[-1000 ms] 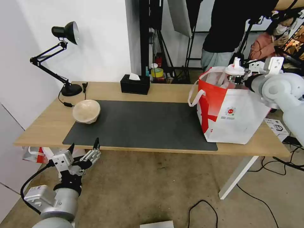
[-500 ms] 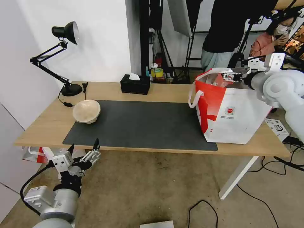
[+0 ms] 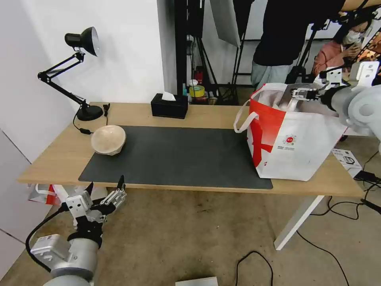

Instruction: Pick up the trash from the table and place it into the takeout bag.

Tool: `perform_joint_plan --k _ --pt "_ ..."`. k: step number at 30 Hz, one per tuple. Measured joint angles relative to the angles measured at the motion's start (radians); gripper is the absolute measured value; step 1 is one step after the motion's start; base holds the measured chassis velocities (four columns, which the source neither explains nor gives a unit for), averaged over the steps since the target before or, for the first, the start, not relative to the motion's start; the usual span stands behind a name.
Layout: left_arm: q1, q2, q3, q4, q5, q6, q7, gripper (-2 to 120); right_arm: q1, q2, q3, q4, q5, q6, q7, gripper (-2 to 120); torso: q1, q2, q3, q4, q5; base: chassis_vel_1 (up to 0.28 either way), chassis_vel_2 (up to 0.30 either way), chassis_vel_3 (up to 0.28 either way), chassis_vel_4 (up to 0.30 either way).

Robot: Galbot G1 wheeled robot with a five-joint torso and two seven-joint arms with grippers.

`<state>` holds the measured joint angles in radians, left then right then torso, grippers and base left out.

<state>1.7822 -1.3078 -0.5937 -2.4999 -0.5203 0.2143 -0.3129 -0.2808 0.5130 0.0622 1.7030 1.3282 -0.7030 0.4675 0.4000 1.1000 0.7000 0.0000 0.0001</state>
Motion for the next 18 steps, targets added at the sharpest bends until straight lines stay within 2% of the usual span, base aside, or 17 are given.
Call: perform_joint_plan --k 13,15,17,18 --pt "-0.002 0.001 0.001 0.0 0.001 0.0 -0.001 100 -0.008 -0.012 0.017 0.014 -0.019 0.023 -0.02 100 0.0 0.0 0.0 0.0 -0.0001 0.0 0.0 0.0 0.0" --pt "-0.003 0.001 0.001 0.0 0.001 0.0 -0.001 100 -0.036 -0.009 0.052 0.036 -0.017 0.062 -0.03 100 0.0 0.0 0.0 0.0001 -0.0002 0.0 0.0 0.0 0.0" --pt "-0.003 0.003 -0.001 0.0 0.0 0.0 -0.001 100 -0.101 -0.008 0.101 0.097 -0.008 0.17 -0.043 100 0.0 0.0 0.0 0.0 -0.0003 0.0 0.0 0.0 0.0" --pt "-0.003 0.003 -0.001 0.0 0.0 0.0 -0.001 100 -0.101 -0.008 0.101 0.097 -0.008 0.17 -0.043 100 0.0 0.0 0.0 0.0 -0.0003 0.0 0.0 0.0 0.0"
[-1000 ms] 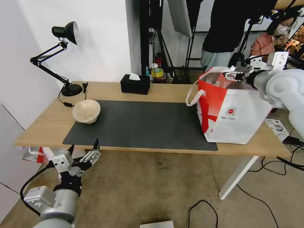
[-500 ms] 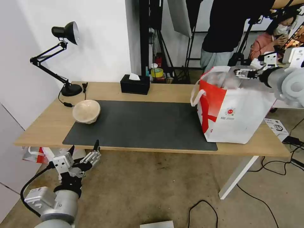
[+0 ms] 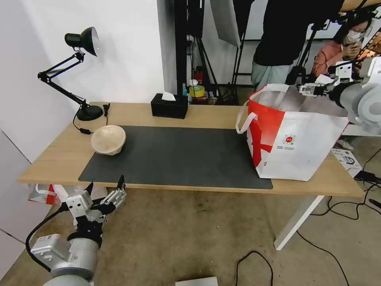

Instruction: Pick up the trash from the table and place it into the takeout bag.

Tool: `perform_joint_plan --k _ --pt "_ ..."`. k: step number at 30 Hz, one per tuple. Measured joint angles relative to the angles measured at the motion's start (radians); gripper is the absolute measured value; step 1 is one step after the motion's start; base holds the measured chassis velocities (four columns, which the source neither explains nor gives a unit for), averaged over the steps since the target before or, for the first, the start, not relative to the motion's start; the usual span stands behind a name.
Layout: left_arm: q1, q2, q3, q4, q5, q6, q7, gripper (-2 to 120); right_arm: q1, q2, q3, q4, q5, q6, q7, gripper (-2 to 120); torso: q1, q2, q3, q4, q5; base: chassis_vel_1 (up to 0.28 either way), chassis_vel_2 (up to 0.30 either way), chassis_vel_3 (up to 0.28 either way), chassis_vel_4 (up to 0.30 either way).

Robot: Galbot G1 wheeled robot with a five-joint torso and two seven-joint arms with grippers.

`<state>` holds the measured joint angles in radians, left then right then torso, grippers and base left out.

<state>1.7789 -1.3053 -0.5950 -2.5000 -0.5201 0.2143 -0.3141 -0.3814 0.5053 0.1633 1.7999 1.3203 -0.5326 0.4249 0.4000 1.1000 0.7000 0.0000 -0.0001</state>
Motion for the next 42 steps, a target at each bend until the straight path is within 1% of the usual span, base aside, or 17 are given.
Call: perform_joint_plan --k 2,3,7,8,13,15,16,19,20,22,25,26,29,30,34,37,42 --pt "0.0 0.0 -0.001 0.0 -0.001 0.0 0.0 100 -0.036 0.0 0.019 0.033 -0.005 0.06 -0.002 100 0.0 0.0 0.0 0.0 0.0 0.0 0.0 0.0 0.0" --pt "-0.001 0.001 -0.003 0.0 -0.002 0.0 0.0 100 -0.093 0.002 0.041 0.088 -0.022 0.15 -0.005 100 0.0 0.0 0.0 -0.0001 0.0001 0.0 0.0 0.0 0.0" --pt "-0.002 0.002 -0.006 0.0 -0.003 0.0 0.0 100 -0.135 0.006 0.052 0.13 -0.05 0.23 0.0 100 0.0 0.0 0.0 -0.0001 0.0 0.0 0.0 0.0 0.0" --pt "-0.003 0.003 -0.007 0.0 -0.006 0.0 0.0 100 -0.164 0.015 0.059 0.163 -0.079 0.289 0.008 100 0.0 0.0 0.0 -0.0002 0.0 0.0 0.0 0.0 0.0" --pt "-0.004 0.003 -0.01 0.0 -0.008 0.0 0.0 100 -0.217 0.041 0.069 0.226 -0.146 0.386 0.029 100 0.0 0.0 0.0 0.0 0.0 0.0 0.0 0.0 0.0" --pt "-0.005 0.003 -0.01 0.0 -0.009 0.0 0.0 100 -0.226 0.046 0.07 0.237 -0.157 0.4 0.032 100 0.0 0.0 0.0 -0.0001 0.0001 0.0 0.0 0.0 0.0" --pt "-0.006 0.004 -0.012 0.0 -0.011 0.0 0.0 100 -0.278 0.072 0.071 0.3 -0.214 0.475 0.055 100 0.0 0.0 0.0 0.0002 0.0 0.0 0.0 0.0 0.0" --pt "-0.007 0.005 -0.016 0.0 -0.023 0.0 0.0 100 -0.413 0.123 0.054 0.452 -0.351 0.602 0.106 100 0.0 0.0 0.0 0.0002 -0.0001 0.0 0.0 0.0 0.0" --pt "-0.007 0.005 -0.016 0.0 -0.023 0.0 0.0 100 -0.413 0.123 0.054 0.452 -0.351 0.602 0.106 100 0.0 0.0 0.0 0.0002 -0.0001 0.0 0.0 0.0 0.0" --pt "-0.007 0.0 -0.016 0.0 -0.025 0.001 0.001 100 -0.539 0.138 0.049 0.535 -0.465 0.653 0.113 100 0.0 0.0 0.0 -0.0001 -0.0002 0.0 0.0 0.0 0.0" --pt "-0.006 -0.014 -0.009 0.0 -0.01 0.001 0.002 100 -0.745 0.191 0.045 0.598 -0.718 0.717 0.137 100 0.0 0.0 0.0 0.0 -0.0001 0.0 0.0 0.0 0.0" --pt "-0.006 -0.014 -0.009 0.0 -0.01 0.001 0.002 100 -0.745 0.191 0.045 0.598 -0.718 0.717 0.137 100 0.0 0.0 0.0 0.0 -0.0001 0.0 0.0 0.0 0.0" --pt "-0.003 -0.026 -0.006 0.0 -0.006 0.0 0.002 100 -0.966 0.289 0.032 0.613 -1.017 0.745 0.18 100 0.0 0.0 0.0 -0.0003 0.0002 0.0 0.0 0.0 0.0" --pt "-0.003 -0.026 -0.006 0.0 -0.006 0.0 0.002 100 -0.966 0.289 0.032 0.613 -1.017 0.745 0.18 100 0.0 0.0 0.0 -0.0003 0.0002 0.0 0.0 0.0 0.0" --pt "0.0 -0.036 -0.007 0.0 -0.006 0.001 0.002 100 -1.073 0.358 0.014 0.582 -1.194 0.774 0.241 100 0.0 0.0 0.0 0.0001 0.0 0.0 0.0 0.0 0.0" --pt "0.0 -0.041 -0.007 0.0 -0.005 0.001 0.002 100 -1.118 0.38 0.011 0.562 -1.264 0.795 0.258 100 0.0 0.0 0.0 0.0001 0.0 0.0 0.0 0.0 0.0" --pt "0.002 -0.044 -0.01 0.0 -0.002 0.001 0.003 100 -1.173 0.416 0.005 0.524 -1.302 0.834 0.276 100 0.0 0.0 0.0 0.0001 0.0 0.0 0.0 0.0 0.0"
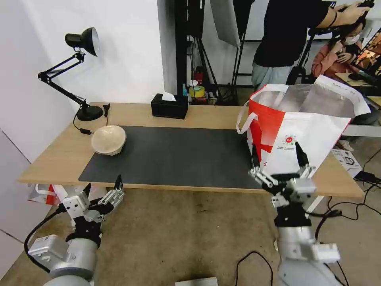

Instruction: Pick up the trash from the table and place it into the takeout bag.

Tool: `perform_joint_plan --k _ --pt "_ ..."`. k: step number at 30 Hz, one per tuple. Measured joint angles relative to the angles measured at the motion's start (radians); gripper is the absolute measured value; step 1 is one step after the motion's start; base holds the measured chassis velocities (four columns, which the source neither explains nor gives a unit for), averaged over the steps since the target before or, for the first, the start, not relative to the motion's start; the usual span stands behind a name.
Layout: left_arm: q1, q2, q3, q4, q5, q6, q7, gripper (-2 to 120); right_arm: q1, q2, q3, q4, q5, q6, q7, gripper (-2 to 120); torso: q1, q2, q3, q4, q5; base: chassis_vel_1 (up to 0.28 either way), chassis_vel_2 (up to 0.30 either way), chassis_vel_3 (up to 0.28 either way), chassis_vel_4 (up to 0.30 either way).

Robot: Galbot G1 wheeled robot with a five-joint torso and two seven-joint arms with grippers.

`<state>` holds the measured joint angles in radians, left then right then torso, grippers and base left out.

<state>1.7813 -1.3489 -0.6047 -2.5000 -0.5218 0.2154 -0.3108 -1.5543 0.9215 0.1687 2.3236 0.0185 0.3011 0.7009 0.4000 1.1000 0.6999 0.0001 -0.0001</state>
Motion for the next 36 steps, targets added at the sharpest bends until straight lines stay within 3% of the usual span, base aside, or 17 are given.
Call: perform_joint_plan --k 16,36 --pt "-0.002 0.004 -0.003 0.0 0.003 0.0 0.001 100 -0.188 0.044 -0.055 -0.059 -0.056 0.074 0.023 100 0.0 0.0 0.0 -0.0001 0.0 0.0 0.0 0.0 0.0" --pt "-0.008 0.014 -0.001 0.0 0.003 -0.001 0.0 100 -0.238 0.034 -0.096 -0.047 -0.018 0.009 0.033 100 0.0 0.0 0.0 -0.0001 0.0 0.0 0.0 0.0 0.0"
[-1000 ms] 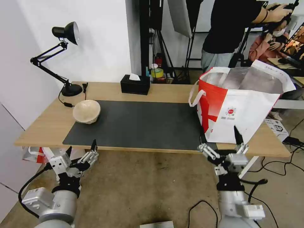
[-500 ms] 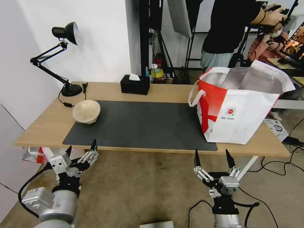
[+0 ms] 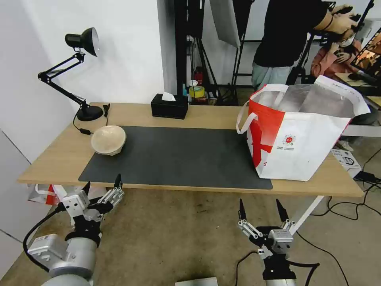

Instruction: Pick up the trash from the table and place it into the takeout bag.

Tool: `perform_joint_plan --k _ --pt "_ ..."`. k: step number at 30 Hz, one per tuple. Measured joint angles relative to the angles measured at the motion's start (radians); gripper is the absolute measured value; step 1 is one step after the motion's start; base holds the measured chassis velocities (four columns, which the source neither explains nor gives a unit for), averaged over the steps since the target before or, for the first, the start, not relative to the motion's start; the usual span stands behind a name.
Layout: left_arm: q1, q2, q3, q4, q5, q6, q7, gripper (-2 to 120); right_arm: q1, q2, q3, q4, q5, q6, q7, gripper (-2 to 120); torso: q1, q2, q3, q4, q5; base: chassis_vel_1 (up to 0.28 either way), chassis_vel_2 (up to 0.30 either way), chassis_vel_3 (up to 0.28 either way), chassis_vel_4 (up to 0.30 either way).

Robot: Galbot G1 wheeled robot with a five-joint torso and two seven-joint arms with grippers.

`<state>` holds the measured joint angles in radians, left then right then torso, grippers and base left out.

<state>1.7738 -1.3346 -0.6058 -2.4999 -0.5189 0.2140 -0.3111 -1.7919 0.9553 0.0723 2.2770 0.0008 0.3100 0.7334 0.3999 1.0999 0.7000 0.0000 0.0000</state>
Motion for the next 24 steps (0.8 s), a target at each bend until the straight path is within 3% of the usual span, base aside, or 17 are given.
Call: perform_joint_plan --k 24 --pt "0.004 -0.004 0.003 0.0 0.004 -0.003 0.0 100 0.007 0.037 0.015 0.028 0.02 -0.017 0.032 100 0.0 0.0 0.0 0.0 0.0 0.0 0.0 0.0 0.0"
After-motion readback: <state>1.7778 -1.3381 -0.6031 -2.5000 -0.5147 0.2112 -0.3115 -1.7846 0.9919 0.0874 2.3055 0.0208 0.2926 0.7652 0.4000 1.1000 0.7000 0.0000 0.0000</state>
